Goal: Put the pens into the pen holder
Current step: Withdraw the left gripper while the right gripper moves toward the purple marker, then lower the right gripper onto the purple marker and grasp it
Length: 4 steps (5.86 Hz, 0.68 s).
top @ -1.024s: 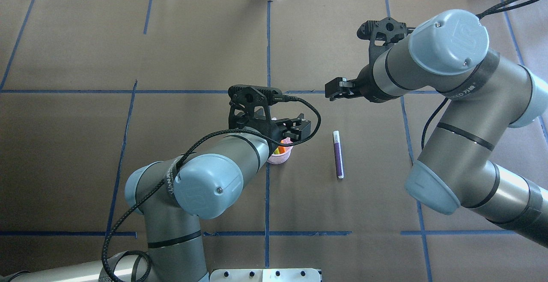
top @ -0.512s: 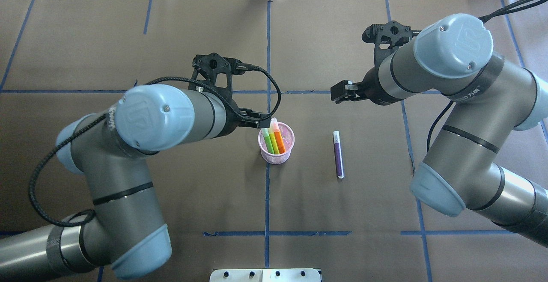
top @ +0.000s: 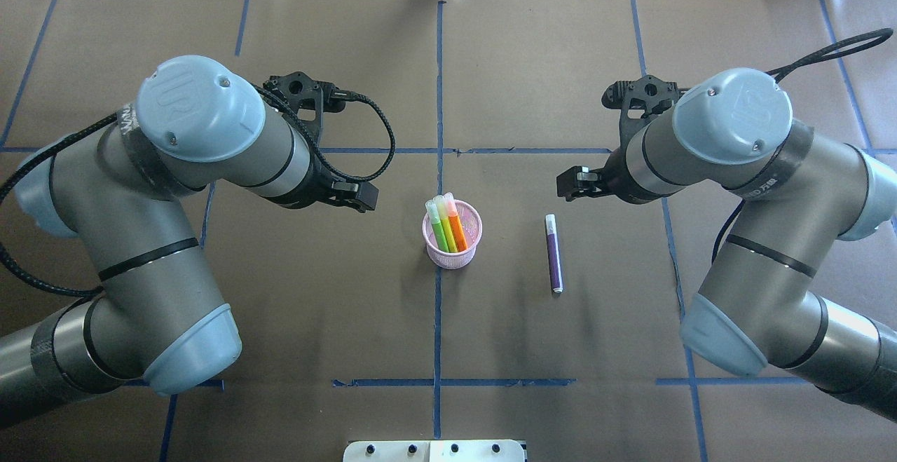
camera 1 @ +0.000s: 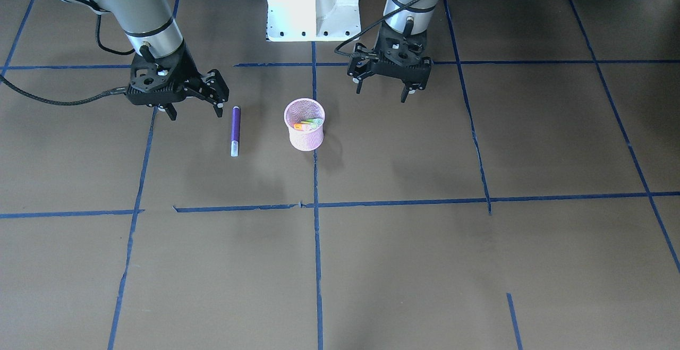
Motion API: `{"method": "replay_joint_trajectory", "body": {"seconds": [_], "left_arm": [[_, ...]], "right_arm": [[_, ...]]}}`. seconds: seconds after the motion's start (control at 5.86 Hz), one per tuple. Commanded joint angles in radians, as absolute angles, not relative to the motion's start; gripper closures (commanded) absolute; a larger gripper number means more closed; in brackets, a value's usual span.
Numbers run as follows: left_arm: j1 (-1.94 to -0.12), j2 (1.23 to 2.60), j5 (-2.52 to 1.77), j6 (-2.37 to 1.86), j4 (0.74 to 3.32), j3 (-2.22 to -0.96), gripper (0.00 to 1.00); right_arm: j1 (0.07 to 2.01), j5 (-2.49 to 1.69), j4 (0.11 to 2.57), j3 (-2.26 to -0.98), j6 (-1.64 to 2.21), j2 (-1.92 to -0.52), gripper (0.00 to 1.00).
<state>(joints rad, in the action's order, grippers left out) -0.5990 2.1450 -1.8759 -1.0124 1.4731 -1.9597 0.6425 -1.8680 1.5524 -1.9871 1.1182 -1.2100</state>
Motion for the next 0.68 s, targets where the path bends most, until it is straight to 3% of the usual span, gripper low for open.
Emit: {"method": "replay_joint_trajectory", "body": {"seconds": [0.0, 0.51], "left_arm": [[-0.62, 2.135, -1.888, -1.009, 1.457, -1.959, 0.0], [-0.618, 2.135, -1.888, -1.009, 1.462, -1.96, 0.0]], "right_arm": [[0.609, -1.861, 1.551, -1.915, 1.121, -1.184, 0.01], [0.568, -1.858, 1.551, -1.83, 1.149, -1.137, 0.08]]}}
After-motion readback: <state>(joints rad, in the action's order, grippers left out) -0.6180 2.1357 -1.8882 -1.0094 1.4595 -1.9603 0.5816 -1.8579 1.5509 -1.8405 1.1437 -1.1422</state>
